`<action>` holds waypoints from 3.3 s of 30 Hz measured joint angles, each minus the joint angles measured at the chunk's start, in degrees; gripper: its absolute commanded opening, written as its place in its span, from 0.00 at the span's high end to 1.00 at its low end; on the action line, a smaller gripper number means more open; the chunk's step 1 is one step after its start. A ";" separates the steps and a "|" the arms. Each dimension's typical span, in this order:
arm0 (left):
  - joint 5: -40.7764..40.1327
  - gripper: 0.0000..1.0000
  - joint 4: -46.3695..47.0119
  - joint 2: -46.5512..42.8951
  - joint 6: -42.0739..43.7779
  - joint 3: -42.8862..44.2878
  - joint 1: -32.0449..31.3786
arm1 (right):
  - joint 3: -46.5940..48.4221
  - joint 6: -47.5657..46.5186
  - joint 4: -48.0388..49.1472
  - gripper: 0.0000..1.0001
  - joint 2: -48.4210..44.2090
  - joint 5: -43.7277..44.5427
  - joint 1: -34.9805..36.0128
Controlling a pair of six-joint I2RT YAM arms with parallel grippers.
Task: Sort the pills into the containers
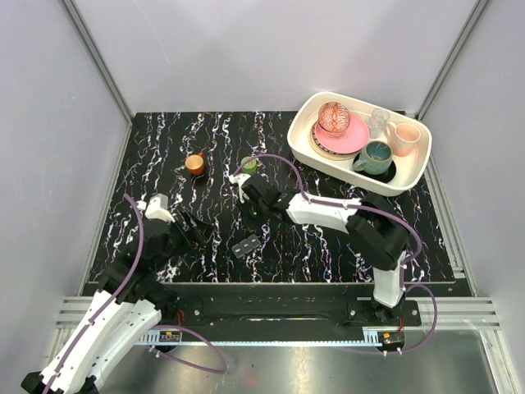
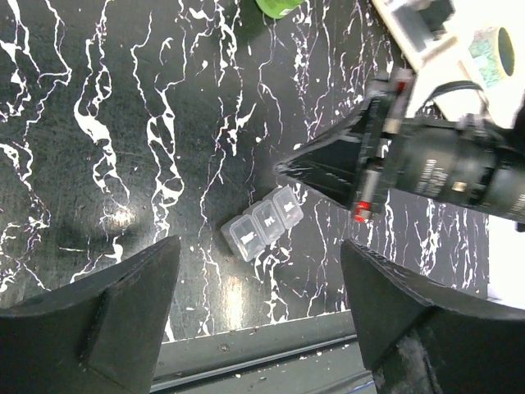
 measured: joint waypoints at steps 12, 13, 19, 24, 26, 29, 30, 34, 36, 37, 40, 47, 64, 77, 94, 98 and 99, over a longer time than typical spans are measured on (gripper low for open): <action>0.81 0.13 -0.04 -2.64 -0.50 0.35 0.00 | 1.75 -0.02 -4.90 1.00 6.03 3.26 -0.02; 0.94 0.12 0.07 -2.99 -0.52 0.28 0.00 | 1.66 -0.02 -4.87 1.00 6.01 3.28 0.00; 1.03 0.11 0.50 -3.98 -0.50 0.26 0.00 | -2.43 0.33 -4.00 1.00 3.21 2.89 0.00; 1.64 0.11 1.51 -3.96 -0.46 0.24 0.00 | -5.68 1.84 -3.98 1.00 0.76 1.88 0.00; 2.23 0.11 2.19 -3.87 -0.46 0.04 0.00 | -6.45 2.43 -4.00 1.00 0.22 1.25 0.00; 2.82 0.11 2.73 -3.58 -0.44 -0.22 0.00 | -7.32 3.28 -4.09 1.00 -0.44 0.61 0.00; 2.99 0.11 2.73 -3.56 -0.44 -0.26 0.00 | -7.67 3.54 -4.11 1.00 -0.68 0.52 0.00; 3.39 0.11 3.10 -3.67 -0.44 -0.44 0.00 | -8.96 4.44 -4.48 1.00 -1.70 -0.37 0.00; 3.48 0.11 3.15 -3.67 -0.44 -0.76 0.00 | -9.42 4.68 -4.79 1.00 -2.12 -0.63 0.00; 3.52 0.11 3.13 -3.69 -0.44 -0.94 0.00 | -9.53 4.83 -5.03 1.00 -2.25 -0.63 0.00; 3.58 0.11 3.02 -3.69 -0.42 -1.18 0.00 | -10.12 5.46 -5.97 1.00 -3.08 0.96 0.00; 3.58 0.11 3.04 -3.74 -0.42 -1.18 0.00 | -12.07 5.40 -10.82 0.54 -12.61 9.25 0.07; 3.63 0.10 3.04 -3.74 -0.42 -1.18 0.00 | -12.59 -7.87 -5.86 0.22 -17.00 -4.66 6.99; 3.58 0.09 3.06 -3.76 -0.44 -1.18 0.00 | -12.52 -12.15 -3.54 0.22 -9.22 3.48 9.33; 3.56 0.09 3.15 -3.61 -0.44 -1.77 0.00 | -10.73 -15.39 -0.96 0.42 -3.78 5.86 9.31; 3.56 0.09 3.15 -3.61 -0.44 -2.10 0.00 | -10.54 -15.74 -0.98 0.59 -3.26 5.86 9.31; 3.56 0.09 3.17 -3.61 -0.44 -2.10 0.00 | -10.54 -15.72 -0.98 0.61 -3.21 5.88 9.31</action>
